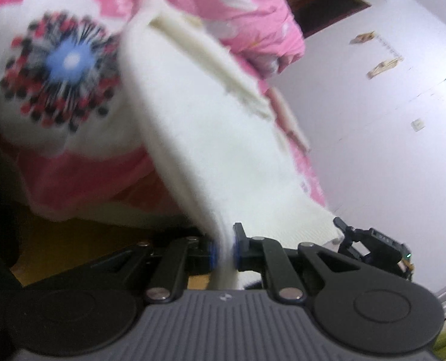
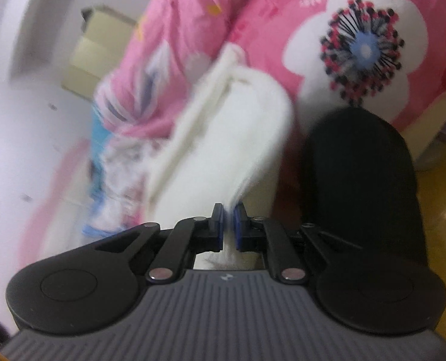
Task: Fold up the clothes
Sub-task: 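Lift the held sweater edge with both grippers and fold it over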
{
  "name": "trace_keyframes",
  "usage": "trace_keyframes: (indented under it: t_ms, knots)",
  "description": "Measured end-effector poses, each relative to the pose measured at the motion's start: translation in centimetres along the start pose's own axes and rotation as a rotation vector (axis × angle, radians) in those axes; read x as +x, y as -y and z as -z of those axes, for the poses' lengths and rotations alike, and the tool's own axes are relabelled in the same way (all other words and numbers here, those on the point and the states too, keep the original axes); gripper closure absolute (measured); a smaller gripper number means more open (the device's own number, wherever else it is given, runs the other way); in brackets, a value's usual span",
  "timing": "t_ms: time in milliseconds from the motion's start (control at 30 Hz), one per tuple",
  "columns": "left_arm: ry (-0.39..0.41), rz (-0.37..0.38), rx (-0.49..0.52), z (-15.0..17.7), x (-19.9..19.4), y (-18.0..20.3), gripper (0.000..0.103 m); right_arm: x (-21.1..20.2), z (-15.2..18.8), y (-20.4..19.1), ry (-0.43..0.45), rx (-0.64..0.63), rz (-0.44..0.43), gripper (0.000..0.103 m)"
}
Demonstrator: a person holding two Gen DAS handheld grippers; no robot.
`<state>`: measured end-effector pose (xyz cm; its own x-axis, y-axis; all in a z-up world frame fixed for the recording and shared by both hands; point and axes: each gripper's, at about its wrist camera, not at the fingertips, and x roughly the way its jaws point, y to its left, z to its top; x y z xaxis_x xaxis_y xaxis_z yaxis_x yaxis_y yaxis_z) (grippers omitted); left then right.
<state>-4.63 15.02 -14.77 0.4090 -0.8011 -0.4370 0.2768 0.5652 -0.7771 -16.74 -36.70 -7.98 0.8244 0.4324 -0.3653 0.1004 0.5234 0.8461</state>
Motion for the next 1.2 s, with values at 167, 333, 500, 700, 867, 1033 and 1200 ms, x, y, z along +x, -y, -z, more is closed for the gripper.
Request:
trace_keyframes:
  t_ms: [167,333,500,700,867,1033,1200]
  knots:
    - [0.078,0.056,0.006,-2.1,-1.5,3.4,0.093,-0.3,-2.7,-1.2,0.051,0.029,-0.115,0.098]
    - [0.137,0.078,0.023,-5.9,-3.8,5.7,0.093,1.1,-5.6,-2.4,0.073,0.022,-0.192,0.098]
    - [0.207,0.089,-0.005,-9.1,-5.1,6.0,0.093,3.6,-9.4,-4.2,0.096,0.006,-0.259,0.098]
    - [0.304,0.076,-0.029,-14.9,-4.4,6.0,0.093,7.6,-14.3,-5.5,0.129,-0.018,-0.324,0.098]
    - [0.362,0.054,-0.024,-20.0,-1.5,5.2,0.093,12.9,-18.2,-5.7,0.136,-0.03,-0.351,0.098]
    - [0.373,0.025,-0.067,-24.8,2.7,2.6,0.093,19.2,-21.7,-5.1,0.115,-0.023,-0.335,0.098]
    - [0.359,0.007,-0.13,-29.0,6.6,-0.4,0.093,24.5,-24.7,-4.2,0.089,-0.02,-0.304,0.098]
